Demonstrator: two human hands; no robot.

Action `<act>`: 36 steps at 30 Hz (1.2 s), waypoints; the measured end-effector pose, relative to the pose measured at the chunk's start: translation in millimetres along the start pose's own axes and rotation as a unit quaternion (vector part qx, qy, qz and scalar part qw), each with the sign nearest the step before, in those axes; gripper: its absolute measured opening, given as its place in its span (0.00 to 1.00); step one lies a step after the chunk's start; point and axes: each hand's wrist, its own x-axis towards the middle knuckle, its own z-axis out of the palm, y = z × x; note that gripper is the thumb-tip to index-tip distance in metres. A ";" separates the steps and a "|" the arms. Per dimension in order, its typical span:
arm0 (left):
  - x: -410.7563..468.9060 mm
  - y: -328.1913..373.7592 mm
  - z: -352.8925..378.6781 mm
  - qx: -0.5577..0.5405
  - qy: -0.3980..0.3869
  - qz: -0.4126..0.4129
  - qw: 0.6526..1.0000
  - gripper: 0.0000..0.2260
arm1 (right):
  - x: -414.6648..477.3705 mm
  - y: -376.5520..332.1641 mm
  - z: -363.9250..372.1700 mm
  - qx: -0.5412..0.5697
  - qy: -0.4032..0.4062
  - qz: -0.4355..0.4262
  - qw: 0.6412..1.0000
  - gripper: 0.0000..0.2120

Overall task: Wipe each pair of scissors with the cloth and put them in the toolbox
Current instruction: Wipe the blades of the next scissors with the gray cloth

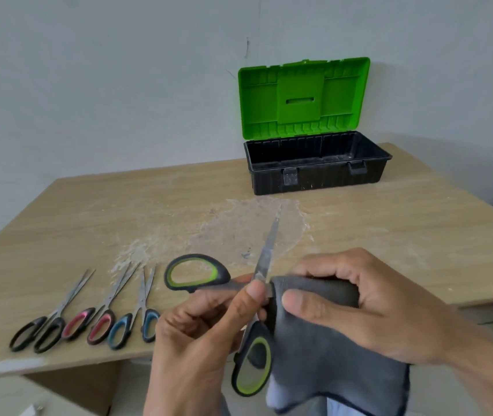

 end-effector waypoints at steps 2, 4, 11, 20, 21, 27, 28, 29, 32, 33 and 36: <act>-1.2 1.4 -2.4 0.016 -0.006 -0.001 1.000 0.14 | -2.5 -0.2 -4.9 -0.015 -0.019 0.007 1.000 0.21; -2.7 2.0 -3.5 0.031 -0.014 -0.007 0.999 0.12 | -5.2 -0.7 -7.5 -0.032 -0.022 0.017 0.999 0.25; -6.0 3.1 3.1 0.049 -0.031 0.013 0.998 0.11 | -5.6 -9.3 3.4 -0.087 0.053 0.005 0.995 0.30; -9.7 8.7 1.2 -0.084 0.006 -0.069 0.994 0.08 | -11.9 -8.3 1.1 -0.073 0.076 -0.023 0.994 0.14; -10.1 9.3 1.6 -0.085 0.003 -0.072 0.994 0.10 | -11.3 -6.3 3.5 -0.077 0.086 -0.029 0.993 0.12; -10.6 6.8 -0.9 -0.018 0.016 -0.001 1.000 0.09 | -16.6 -7.0 6.0 -0.008 0.084 -0.007 0.996 0.11; -11.0 6.7 -1.3 -0.005 0.007 0.009 1.000 0.10 | -16.5 -8.3 5.2 -0.008 0.077 0.001 0.997 0.11; -11.5 6.6 -2.5 0.007 0.000 0.016 1.000 0.12 | -16.6 -10.0 4.2 -0.008 0.071 0.012 0.997 0.12; -11.6 6.1 -5.3 0.038 -0.008 0.040 0.998 0.14 | -17.3 -13.9 -0.6 0.012 0.082 0.021 0.996 0.16; -12.0 6.5 -4.1 0.030 -0.010 0.049 0.998 0.11 | -17.4 -14.8 -1.4 0.013 0.086 0.020 0.996 0.18; -13.0 5.5 -2.3 0.009 -0.014 0.084 0.996 0.14 | -16.3 -20.7 3.0 0.024 0.062 0.033 0.997 0.15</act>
